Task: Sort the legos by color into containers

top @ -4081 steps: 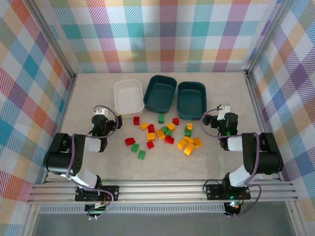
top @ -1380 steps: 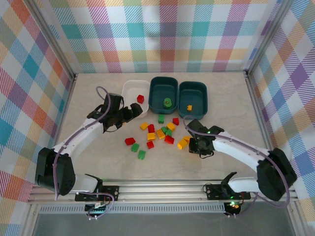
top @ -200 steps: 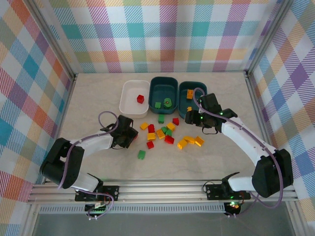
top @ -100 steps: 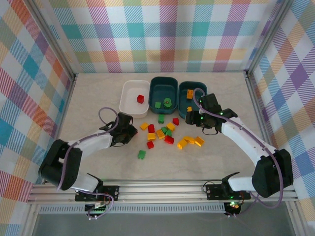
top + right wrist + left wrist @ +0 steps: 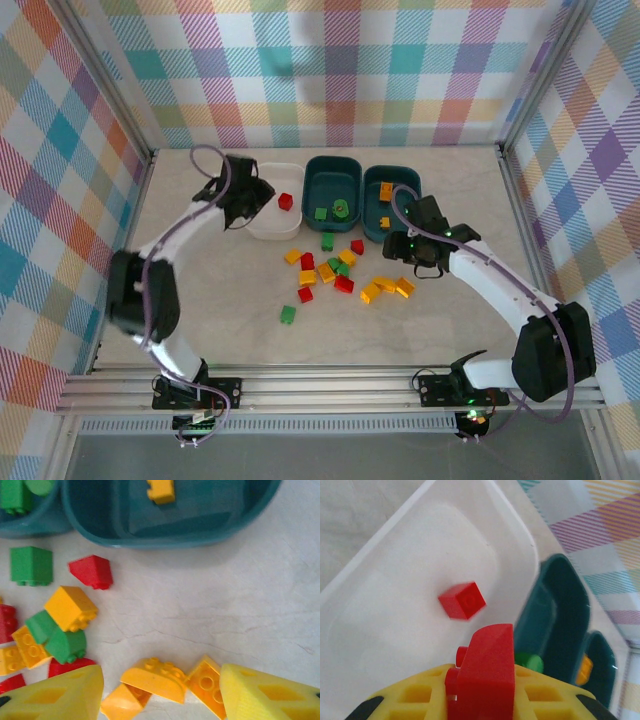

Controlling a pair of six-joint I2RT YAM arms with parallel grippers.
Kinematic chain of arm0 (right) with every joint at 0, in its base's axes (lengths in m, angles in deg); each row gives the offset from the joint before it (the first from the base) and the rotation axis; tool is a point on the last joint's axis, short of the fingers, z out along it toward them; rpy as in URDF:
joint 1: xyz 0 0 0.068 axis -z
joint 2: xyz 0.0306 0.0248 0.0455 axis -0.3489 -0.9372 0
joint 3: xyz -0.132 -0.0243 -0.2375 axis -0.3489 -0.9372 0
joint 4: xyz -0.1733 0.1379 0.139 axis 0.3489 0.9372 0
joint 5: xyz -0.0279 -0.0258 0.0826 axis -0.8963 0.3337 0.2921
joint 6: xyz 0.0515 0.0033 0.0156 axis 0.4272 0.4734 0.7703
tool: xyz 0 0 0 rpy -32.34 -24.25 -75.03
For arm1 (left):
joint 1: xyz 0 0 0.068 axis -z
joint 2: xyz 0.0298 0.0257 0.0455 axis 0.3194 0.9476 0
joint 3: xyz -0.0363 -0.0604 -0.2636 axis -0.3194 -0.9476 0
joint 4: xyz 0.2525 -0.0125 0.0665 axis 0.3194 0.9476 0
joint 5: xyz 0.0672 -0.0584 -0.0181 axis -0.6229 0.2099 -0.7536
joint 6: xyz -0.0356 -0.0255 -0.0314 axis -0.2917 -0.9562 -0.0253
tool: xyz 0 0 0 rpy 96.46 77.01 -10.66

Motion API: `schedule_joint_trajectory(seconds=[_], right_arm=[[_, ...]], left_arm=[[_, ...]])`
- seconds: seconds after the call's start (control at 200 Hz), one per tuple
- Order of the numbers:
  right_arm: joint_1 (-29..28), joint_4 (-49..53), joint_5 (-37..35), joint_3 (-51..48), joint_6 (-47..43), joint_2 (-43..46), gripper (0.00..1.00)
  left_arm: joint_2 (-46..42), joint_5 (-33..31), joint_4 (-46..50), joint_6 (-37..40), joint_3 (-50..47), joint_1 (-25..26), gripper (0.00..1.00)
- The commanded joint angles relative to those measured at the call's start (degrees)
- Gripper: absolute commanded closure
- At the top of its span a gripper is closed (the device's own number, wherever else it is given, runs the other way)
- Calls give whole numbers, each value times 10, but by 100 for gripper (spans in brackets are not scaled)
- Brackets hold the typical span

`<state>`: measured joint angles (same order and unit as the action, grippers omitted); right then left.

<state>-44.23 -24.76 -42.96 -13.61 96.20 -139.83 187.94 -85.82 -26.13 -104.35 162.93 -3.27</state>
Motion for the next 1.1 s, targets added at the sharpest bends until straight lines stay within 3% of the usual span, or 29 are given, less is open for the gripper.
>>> schedule_joint_trajectory(seconds=[0.0, 0.225, 0.29, 0.35, 0.44, 0.59, 0.785, 1.095], right_arm=[[6, 28, -13, -24, 18, 2, 35], [-2, 33, 55, -64, 49, 36, 34], [-25, 24, 71, -74, 60, 43, 35], [-50, 33, 75, -66, 60, 33, 34], [-70, 48, 77, -51, 71, 15, 33], [-87, 30, 68, -59, 187, 11, 29], [-128, -63, 79, -85, 315, -26, 27], [-142, -76, 63, -58, 340, -114, 28]], left_arm=[[92, 52, 65, 42, 85, -14, 77], [180, 58, 91, 50, 176, -18, 73], [194, 68, 99, 50, 190, -18, 63], [198, 76, 103, 50, 198, -18, 47], [187, 85, 101, 52, 198, -18, 33], [128, 98, 110, 69, 195, -18, 22], [-20, 83, 73, 70, 53, -18, 18], [-173, 105, 71, 108, -165, -18, 14]])
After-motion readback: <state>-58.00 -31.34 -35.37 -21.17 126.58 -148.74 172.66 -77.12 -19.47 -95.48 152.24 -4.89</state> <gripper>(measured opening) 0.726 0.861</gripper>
